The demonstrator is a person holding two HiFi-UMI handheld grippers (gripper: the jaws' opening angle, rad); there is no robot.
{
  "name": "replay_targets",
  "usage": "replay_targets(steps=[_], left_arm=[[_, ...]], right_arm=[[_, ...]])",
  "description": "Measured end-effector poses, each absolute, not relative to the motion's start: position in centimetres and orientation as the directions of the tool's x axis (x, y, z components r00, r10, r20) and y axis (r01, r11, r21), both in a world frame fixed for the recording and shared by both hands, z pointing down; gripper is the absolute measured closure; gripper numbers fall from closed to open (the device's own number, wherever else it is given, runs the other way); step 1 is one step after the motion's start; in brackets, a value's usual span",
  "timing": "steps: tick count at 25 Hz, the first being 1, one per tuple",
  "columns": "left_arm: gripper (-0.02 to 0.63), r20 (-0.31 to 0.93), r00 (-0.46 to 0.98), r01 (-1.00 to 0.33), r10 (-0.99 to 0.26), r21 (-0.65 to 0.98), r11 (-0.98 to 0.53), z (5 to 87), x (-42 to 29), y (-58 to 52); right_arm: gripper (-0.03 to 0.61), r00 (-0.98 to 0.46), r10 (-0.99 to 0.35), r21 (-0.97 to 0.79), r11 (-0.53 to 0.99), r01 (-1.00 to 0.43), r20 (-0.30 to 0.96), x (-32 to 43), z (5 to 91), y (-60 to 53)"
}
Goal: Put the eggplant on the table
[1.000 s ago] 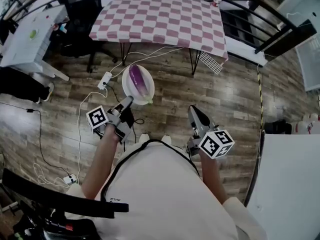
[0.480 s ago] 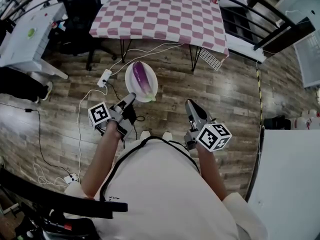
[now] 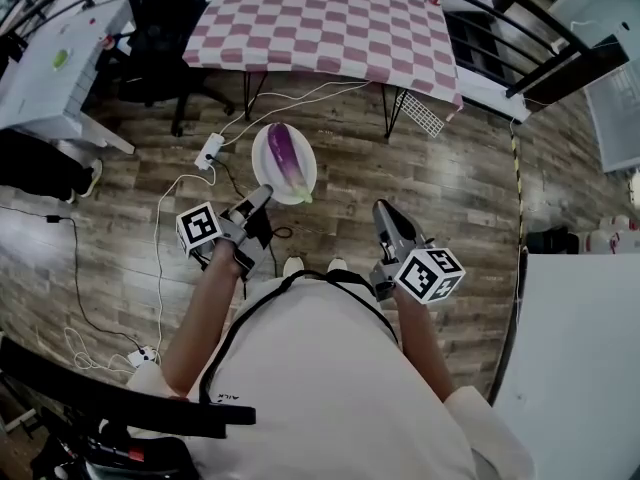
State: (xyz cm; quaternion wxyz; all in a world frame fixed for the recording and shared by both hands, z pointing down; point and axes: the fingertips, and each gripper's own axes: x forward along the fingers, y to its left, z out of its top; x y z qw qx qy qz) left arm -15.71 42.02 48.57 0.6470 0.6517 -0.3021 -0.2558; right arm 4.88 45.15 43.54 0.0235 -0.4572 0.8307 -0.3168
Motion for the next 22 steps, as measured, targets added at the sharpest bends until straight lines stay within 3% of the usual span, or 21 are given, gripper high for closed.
replay_targets(steps=[22], left_arm=[[0.588, 0.057, 0.670, -0.050, -0.740, 0.998, 0.031, 49.6, -18.5, 40.8]], right_arm=[[0.572, -0.571, -0.777, -0.538, 0.372, -0.757, 0.266, 3.6, 44.0, 43.6]])
